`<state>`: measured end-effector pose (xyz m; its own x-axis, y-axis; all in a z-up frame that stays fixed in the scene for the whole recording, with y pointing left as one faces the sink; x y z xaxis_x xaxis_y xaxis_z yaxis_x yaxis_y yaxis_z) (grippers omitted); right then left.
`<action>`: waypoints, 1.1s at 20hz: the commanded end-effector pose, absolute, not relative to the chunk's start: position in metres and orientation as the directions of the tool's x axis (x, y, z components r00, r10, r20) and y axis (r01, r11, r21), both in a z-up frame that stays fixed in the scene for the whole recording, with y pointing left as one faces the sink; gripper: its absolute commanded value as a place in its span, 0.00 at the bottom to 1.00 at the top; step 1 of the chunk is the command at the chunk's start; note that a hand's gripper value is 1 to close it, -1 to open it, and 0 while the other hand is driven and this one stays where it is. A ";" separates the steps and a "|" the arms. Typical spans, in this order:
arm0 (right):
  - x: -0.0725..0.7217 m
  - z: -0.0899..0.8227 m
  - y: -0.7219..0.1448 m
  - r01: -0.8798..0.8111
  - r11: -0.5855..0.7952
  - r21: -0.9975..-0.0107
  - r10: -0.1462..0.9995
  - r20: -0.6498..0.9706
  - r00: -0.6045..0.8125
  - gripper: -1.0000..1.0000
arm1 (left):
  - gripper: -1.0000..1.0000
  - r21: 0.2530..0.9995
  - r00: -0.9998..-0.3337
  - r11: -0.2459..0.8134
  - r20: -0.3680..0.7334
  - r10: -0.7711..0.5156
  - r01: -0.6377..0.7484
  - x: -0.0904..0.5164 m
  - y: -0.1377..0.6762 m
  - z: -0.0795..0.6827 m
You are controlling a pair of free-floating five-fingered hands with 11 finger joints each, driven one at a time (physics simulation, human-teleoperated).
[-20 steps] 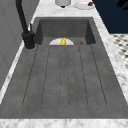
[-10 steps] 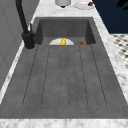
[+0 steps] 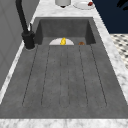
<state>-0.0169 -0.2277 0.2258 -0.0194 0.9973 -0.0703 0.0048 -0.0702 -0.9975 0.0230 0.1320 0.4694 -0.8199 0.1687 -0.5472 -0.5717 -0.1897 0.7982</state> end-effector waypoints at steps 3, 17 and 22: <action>-0.017 0.226 -0.228 0.005 -0.070 -0.998 0.997 -0.070 -0.019 0.50 | 0.00 0.739 -0.788 -0.276 -0.558 0.258 -0.614 0.023 0.133 0.465; -0.017 0.226 -0.228 0.005 -0.070 -0.998 0.997 -0.070 -0.019 0.50 | 0.00 0.786 -0.809 -0.203 -0.546 0.218 -0.584 0.023 0.136 0.462; -0.017 0.226 -0.228 0.005 -0.070 -0.998 0.997 -0.070 -0.019 0.50 | 0.00 0.762 -0.781 -0.212 -0.542 0.309 -0.612 0.023 0.139 0.481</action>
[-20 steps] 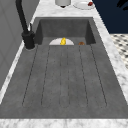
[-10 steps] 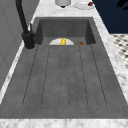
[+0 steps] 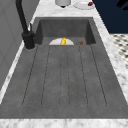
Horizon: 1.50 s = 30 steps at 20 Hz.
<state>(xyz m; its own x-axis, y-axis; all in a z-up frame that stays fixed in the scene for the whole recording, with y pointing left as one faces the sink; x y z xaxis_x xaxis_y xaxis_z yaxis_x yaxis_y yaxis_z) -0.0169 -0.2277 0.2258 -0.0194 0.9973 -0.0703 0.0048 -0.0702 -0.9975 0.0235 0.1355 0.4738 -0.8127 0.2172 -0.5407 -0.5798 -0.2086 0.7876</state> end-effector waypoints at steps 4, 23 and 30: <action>-0.017 0.226 -0.228 0.005 -0.070 -0.998 0.997 -0.070 -0.019 0.50 | 0.00 0.746 -0.765 -0.213 -0.551 0.334 -0.631 0.024 0.142 0.491; -0.017 0.226 -0.228 0.005 -0.070 -0.998 0.997 -0.070 -0.019 0.50 | 0.00 0.729 -0.751 -0.265 -0.488 0.444 -0.631 0.024 0.159 0.503; -0.017 0.226 -0.228 0.005 -0.070 -0.998 0.997 -0.070 -0.019 0.50 | 0.00 0.723 -0.739 -0.274 -0.464 0.488 -0.635 0.025 0.164 0.503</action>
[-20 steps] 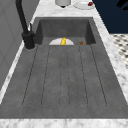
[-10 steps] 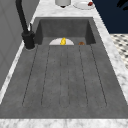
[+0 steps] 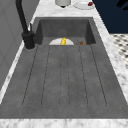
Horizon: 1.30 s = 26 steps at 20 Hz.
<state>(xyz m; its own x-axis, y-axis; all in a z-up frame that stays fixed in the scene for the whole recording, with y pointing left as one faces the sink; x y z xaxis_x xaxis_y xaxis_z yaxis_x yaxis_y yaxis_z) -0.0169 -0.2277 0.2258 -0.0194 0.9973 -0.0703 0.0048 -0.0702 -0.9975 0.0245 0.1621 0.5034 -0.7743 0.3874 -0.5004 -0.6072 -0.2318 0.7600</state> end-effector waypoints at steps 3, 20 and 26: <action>-0.017 0.226 -0.228 0.005 -0.070 -0.998 0.997 -0.070 -0.019 0.50 | 0.00 0.722 -0.734 -0.276 -0.452 0.506 -0.635 0.025 0.167 0.503; -0.017 0.226 -0.228 0.005 -0.070 -0.998 0.997 -0.070 -0.019 0.50 | 0.00 0.729 -0.702 -0.271 -0.381 0.601 -0.628 0.014 0.163 0.550; -0.017 0.226 -0.228 0.005 -0.070 -0.998 0.997 -0.070 -0.019 0.50 | 0.00 0.724 -0.708 -0.292 -0.367 0.604 -0.624 0.007 0.152 0.576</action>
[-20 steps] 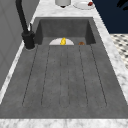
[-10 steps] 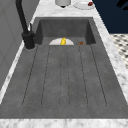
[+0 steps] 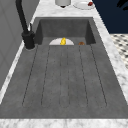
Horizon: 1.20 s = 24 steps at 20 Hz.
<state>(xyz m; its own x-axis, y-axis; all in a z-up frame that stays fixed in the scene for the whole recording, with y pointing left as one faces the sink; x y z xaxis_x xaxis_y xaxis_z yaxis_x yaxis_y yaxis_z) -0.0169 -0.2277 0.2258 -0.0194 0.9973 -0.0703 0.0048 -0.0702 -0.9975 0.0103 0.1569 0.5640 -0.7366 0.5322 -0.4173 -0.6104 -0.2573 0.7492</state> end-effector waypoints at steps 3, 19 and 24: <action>-0.017 0.226 -0.228 0.005 -0.070 -0.998 0.997 -0.070 -0.019 0.50 | 0.00 0.709 -0.704 -0.312 -0.359 0.612 -0.633 0.007 0.150 0.583; -0.017 0.226 -0.228 0.005 -0.070 -0.998 0.997 -0.070 -0.019 0.50 | 0.00 0.683 -0.698 -0.344 -0.342 0.629 -0.645 0.007 0.150 0.578; -0.017 0.226 -0.228 0.005 -0.070 -0.998 0.997 -0.070 -0.019 0.50 | 0.00 0.681 -0.697 -0.349 -0.332 0.635 -0.643 0.007 0.150 0.576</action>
<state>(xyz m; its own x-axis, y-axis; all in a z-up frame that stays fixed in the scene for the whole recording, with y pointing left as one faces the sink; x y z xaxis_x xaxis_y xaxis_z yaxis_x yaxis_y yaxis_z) -0.0169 -0.2277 0.2258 -0.0194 0.9973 -0.0703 0.0048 -0.0702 -0.9975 0.0074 0.1503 0.5773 -0.7269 0.5656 -0.3896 -0.6155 -0.2849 0.7348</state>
